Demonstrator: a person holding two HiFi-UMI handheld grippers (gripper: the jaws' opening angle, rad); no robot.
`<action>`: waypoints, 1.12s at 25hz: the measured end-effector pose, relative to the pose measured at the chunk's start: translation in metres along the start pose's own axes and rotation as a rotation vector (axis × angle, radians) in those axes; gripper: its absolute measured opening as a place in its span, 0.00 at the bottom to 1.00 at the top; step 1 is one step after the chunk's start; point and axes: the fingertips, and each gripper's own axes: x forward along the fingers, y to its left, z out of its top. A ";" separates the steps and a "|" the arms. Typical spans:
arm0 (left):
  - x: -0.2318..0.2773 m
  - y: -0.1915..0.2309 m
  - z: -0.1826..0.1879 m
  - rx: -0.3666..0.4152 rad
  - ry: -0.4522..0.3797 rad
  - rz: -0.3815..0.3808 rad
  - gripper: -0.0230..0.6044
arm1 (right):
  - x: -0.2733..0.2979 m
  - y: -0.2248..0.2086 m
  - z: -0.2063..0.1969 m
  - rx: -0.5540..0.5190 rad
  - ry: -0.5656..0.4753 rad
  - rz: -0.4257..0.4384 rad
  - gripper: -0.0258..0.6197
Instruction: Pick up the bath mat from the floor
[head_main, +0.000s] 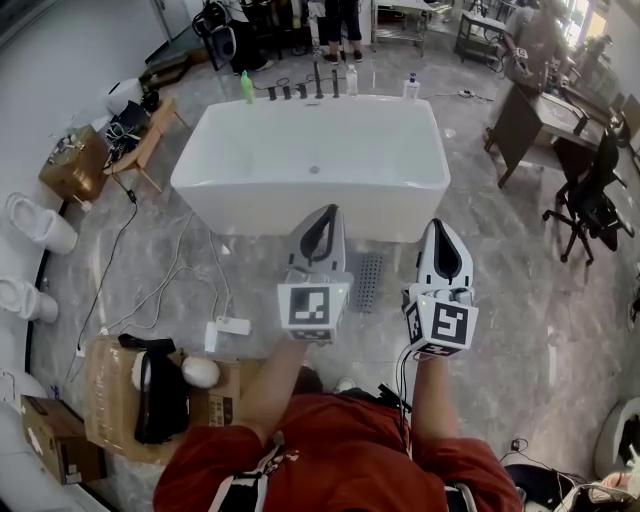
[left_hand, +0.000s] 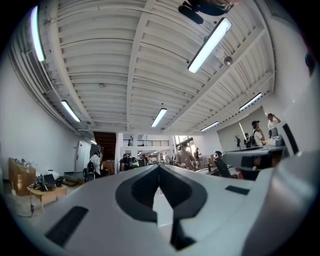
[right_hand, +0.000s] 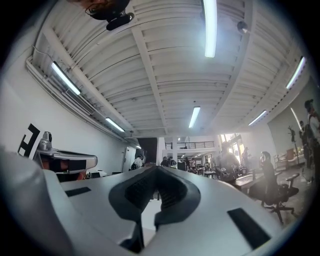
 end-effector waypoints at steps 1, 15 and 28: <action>0.001 -0.001 0.001 0.006 0.000 -0.002 0.06 | 0.001 -0.001 0.000 0.002 0.000 0.001 0.06; 0.016 0.008 -0.004 -0.014 -0.011 0.001 0.06 | 0.016 -0.003 -0.007 0.030 -0.007 0.009 0.06; 0.053 0.061 -0.028 -0.029 -0.009 -0.008 0.06 | 0.073 0.028 -0.028 0.003 0.010 0.003 0.06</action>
